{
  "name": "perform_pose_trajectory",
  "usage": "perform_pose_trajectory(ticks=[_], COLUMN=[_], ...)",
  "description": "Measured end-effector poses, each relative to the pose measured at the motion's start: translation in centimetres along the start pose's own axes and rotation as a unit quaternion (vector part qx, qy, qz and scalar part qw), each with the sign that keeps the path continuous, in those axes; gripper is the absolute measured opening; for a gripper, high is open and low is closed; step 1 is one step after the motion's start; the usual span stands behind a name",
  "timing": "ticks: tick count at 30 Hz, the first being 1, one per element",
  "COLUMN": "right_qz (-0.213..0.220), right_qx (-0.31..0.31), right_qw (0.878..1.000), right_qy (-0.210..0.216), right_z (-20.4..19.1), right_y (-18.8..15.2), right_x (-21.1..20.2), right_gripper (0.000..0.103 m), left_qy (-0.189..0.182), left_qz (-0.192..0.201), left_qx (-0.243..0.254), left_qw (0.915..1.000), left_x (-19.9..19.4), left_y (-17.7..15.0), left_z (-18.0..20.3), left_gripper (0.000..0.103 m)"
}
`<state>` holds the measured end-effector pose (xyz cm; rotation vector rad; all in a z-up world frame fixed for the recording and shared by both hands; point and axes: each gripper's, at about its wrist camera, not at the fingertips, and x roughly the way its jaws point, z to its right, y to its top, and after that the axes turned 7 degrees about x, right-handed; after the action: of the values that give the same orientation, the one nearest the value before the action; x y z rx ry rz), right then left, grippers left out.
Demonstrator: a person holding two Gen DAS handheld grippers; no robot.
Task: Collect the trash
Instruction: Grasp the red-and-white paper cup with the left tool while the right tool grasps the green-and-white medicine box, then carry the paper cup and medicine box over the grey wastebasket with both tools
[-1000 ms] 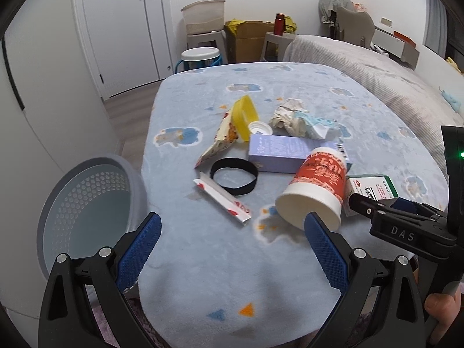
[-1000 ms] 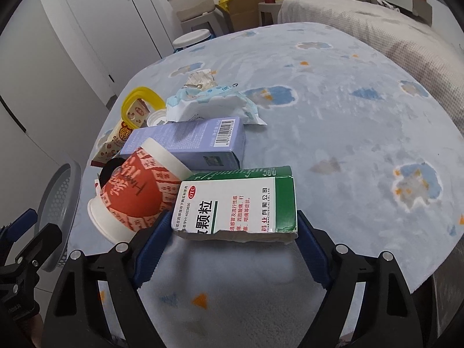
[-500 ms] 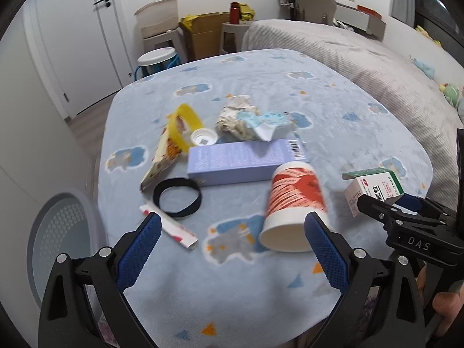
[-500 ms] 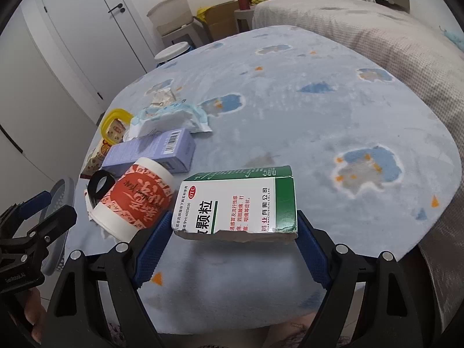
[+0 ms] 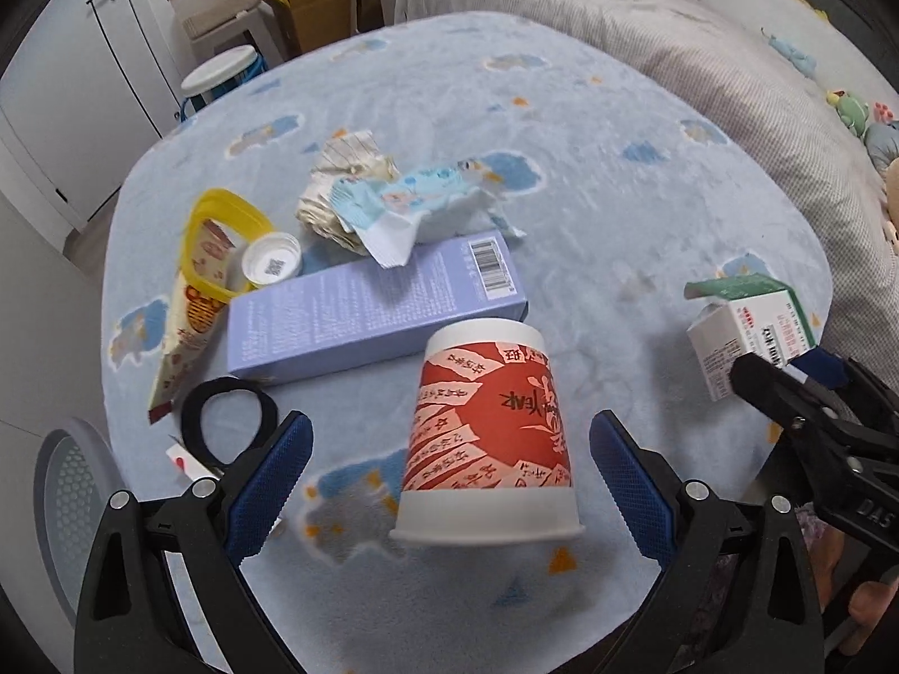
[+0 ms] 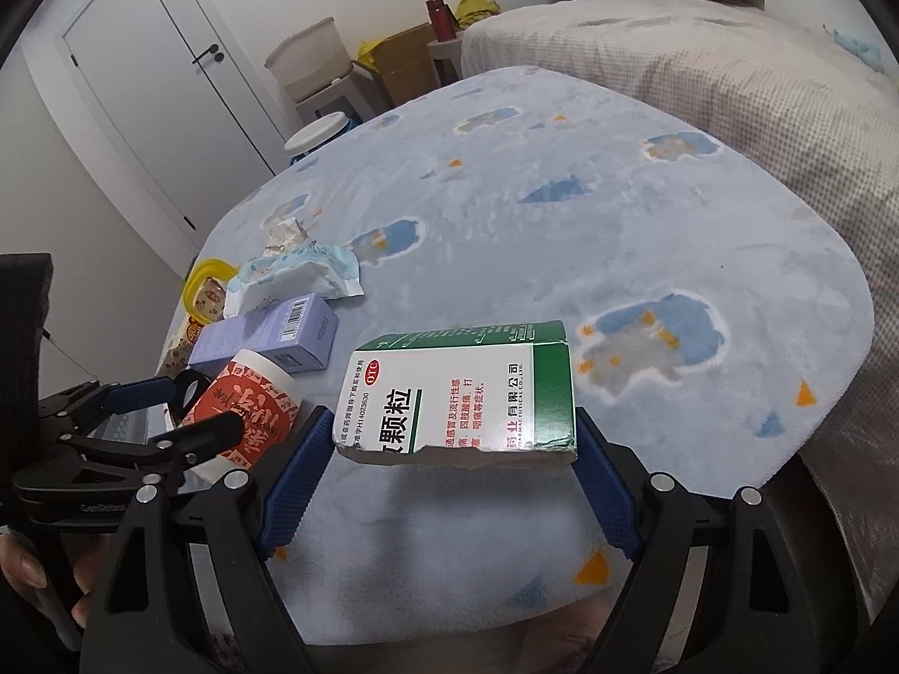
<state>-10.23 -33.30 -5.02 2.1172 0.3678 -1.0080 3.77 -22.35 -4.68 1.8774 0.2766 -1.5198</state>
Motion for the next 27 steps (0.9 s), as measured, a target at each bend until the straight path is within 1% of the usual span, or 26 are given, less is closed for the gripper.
perform_pose_trajectory(ticks=[5,9,10,11,13,18,27], right_qz=[-0.001,0.000,-0.001,-0.001,-0.002,0.000,0.003], right_qx=[0.002,-0.001,-0.001,-0.001,-0.002,-0.003,-0.008], right_qw=[1.000,1.000,1.000,1.000,1.000,1.000,1.000], right_qy=[0.009,0.011,0.010,0.009,0.009,0.009,0.009], right_z=[0.1,-0.1,0.0,0.0,-0.1,-0.1,-0.4], right_y=[0.1,0.1,0.1,0.1,0.1,0.1,0.0], right_x=[-0.1,-0.1,-0.1,0.0,0.0,0.0,-0.1], right_gripper=[0.081,0.081,0.081,0.081,0.081,0.081,0.081], left_qy=[-0.009,-0.014,-0.017,-0.022,-0.038,-0.041,-0.037], left_qz=[-0.024,-0.030,-0.031,-0.034,-0.045,-0.028,0.015], left_qx=[-0.009,-0.008,-0.010,-0.012,-0.016,-0.020,-0.035], left_qw=[0.9996,0.9994,0.9993,0.9991,0.9981,0.9985,0.9986], left_x=[1.5,2.1,2.2,2.4,2.9,2.4,-0.3], left_y=[0.1,0.0,0.0,-0.1,-0.3,-0.8,-2.1], left_z=[0.1,0.2,0.2,0.2,0.2,0.3,0.4], left_gripper=[0.094,0.093,0.087,0.075,0.063,0.062,0.062])
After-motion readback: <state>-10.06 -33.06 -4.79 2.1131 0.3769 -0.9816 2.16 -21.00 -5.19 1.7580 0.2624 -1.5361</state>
